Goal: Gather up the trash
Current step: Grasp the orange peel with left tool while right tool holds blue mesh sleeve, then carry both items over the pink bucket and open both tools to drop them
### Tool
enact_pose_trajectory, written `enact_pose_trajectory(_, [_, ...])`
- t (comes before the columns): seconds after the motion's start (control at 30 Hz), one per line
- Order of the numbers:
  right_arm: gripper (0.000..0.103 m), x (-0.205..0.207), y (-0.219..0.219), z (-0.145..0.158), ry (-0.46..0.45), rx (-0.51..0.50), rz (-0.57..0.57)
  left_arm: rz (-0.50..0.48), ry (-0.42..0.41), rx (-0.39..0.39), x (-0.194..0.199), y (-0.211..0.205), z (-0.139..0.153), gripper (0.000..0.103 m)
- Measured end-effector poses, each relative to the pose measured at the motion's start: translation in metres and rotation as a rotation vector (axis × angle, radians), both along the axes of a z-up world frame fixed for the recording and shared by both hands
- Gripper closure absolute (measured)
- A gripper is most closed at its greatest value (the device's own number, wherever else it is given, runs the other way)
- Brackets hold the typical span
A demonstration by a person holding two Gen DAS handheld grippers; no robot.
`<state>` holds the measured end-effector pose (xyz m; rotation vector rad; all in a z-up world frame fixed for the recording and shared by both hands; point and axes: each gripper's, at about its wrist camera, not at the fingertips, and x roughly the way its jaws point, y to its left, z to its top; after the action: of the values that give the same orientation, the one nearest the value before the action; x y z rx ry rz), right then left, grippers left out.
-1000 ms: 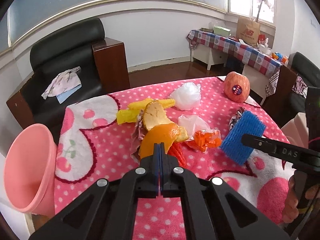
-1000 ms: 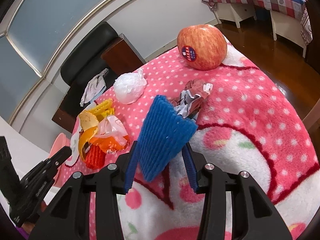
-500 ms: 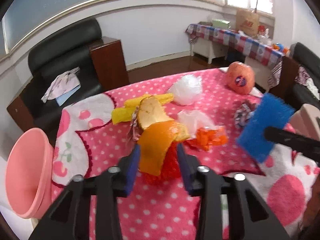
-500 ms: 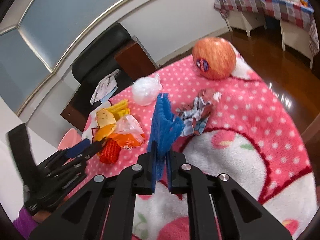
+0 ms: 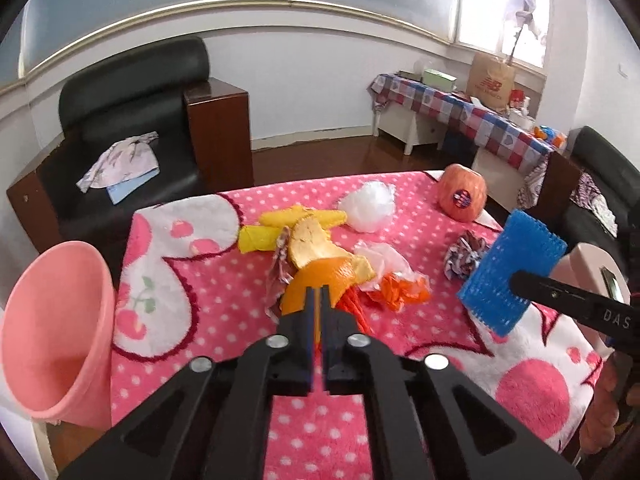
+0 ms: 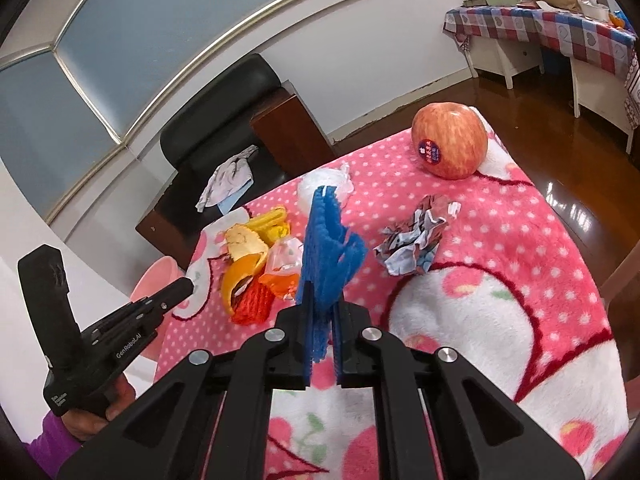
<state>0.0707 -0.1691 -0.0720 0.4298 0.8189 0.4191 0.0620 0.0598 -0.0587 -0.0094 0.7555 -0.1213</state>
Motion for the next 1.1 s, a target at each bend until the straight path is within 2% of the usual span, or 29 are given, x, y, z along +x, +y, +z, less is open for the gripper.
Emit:
enact_pose_trajectory(0.03, [0.095,-0.001,0.0,0.0,0.001,-0.001,0.0,-0.007,0.004,0.019,0.001,-0.002,-0.003,0.071])
enact_pose_trajectory(0.07, [0.095,-0.001,0.0,0.0,0.004,-0.001,-0.001,-0.005,0.002,0.036,0.002,-0.004,-0.006,0.063])
enact_pose_trajectory(0.1, [0.095,-0.001,0.0,-0.001,0.008,0.0,-0.003,-0.006,-0.001,0.042,0.002,-0.005,-0.008,0.059])
enact_pose_trajectory(0.27, [0.095,0.003,0.001,-0.008,0.034,-0.003,-0.003,-0.018,0.038,0.073,0.023,-0.013,-0.031,0.059])
enact_pose_trajectory(0.3, [0.095,0.004,0.001,-0.009,0.036,-0.004,-0.003,-0.014,0.04,0.076,0.026,-0.012,-0.034,0.063])
enact_pose_trajectory(0.33, [0.095,0.004,0.001,-0.009,0.037,-0.006,-0.003,-0.01,0.053,0.06,0.028,-0.009,-0.037,0.076])
enact_pose_trajectory(0.4, [0.095,0.005,0.0,-0.009,0.036,-0.007,-0.002,0.0,0.066,0.012,0.031,-0.001,-0.038,0.077])
enact_pose_trajectory(0.43, [0.095,0.004,0.0,-0.009,0.036,-0.006,-0.002,0.007,0.06,-0.016,0.029,0.004,-0.035,0.086])
enact_pose_trajectory(0.53, [0.095,0.005,0.0,-0.009,0.037,0.0,0.0,0.019,0.032,-0.058,0.023,0.014,-0.024,0.097])
enact_pose_trajectory(0.7, [0.095,0.004,0.005,-0.006,0.033,0.007,0.014,0.039,0.024,-0.094,0.013,0.025,-0.014,0.099])
enact_pose_trajectory(0.9, [0.095,-0.002,0.016,0.007,-0.001,0.015,0.043,0.056,-0.031,-0.131,-0.012,0.038,0.008,0.099])
enact_pose_trajectory(1.1, [0.095,-0.001,0.046,0.023,-0.03,0.032,0.116,0.12,-0.093,-0.145,-0.038,0.063,0.028,0.099])
